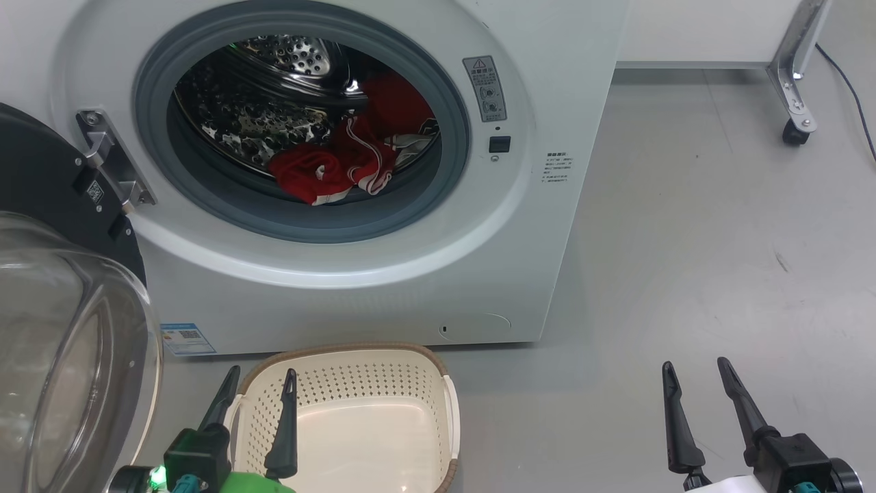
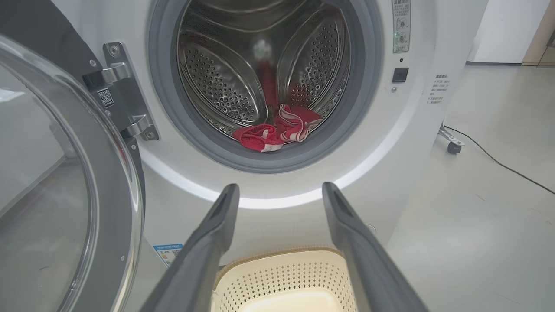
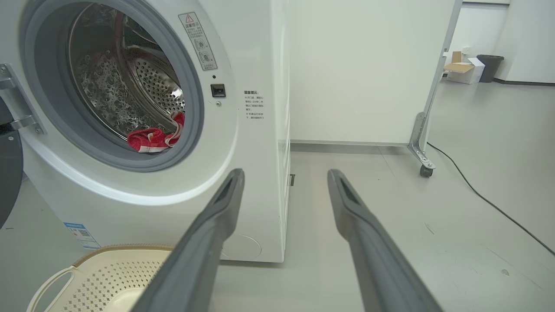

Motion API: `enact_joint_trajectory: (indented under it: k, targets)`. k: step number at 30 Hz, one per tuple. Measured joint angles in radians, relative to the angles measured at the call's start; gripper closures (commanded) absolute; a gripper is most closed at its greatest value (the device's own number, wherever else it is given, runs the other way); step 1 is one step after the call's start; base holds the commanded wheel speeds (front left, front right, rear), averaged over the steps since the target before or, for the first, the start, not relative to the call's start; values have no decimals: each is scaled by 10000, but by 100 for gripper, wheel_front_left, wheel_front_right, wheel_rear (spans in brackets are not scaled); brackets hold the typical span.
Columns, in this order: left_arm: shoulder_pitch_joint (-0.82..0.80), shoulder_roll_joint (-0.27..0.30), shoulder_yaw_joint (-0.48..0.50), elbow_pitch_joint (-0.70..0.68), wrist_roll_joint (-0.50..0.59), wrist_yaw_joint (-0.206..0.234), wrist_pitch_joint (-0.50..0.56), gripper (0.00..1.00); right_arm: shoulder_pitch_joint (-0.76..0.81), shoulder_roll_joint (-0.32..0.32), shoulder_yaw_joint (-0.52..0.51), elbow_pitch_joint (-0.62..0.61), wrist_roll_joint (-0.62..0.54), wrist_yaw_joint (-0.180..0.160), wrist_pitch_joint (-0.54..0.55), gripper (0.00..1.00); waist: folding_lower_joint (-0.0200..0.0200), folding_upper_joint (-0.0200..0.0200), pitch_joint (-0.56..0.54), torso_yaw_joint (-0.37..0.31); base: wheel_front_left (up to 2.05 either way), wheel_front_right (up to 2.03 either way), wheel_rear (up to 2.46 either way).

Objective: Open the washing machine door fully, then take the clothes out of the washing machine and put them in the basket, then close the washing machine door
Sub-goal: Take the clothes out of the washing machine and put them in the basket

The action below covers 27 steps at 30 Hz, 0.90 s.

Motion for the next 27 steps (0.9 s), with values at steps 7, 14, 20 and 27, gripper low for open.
enact_joint_trajectory:
  k: [7, 14, 20, 27]
  targets:
    - [1, -2, 0, 2, 0, 27, 10, 0, 0, 0, 0, 10, 21, 0, 0, 0, 0, 0, -3, 8, 4, -4, 0]
    - [9, -6, -17, 12, -4, 46, 12, 0, 1, 0, -2, 33, 21, 0, 0, 0, 0, 0, -9, 61, 0, 0, 0]
    - [22, -12, -86, 13, -15, 48, 88, 0, 2, 0, -8, 25, 21, 0, 0, 0, 0, 0, 29, 123, 0, 0, 0]
    - [21, -29, -211, -10, -17, 48, 127, 0, 1, 0, -63, -8, 15, 6, 0, 0, 0, 0, 220, 245, 0, 0, 0]
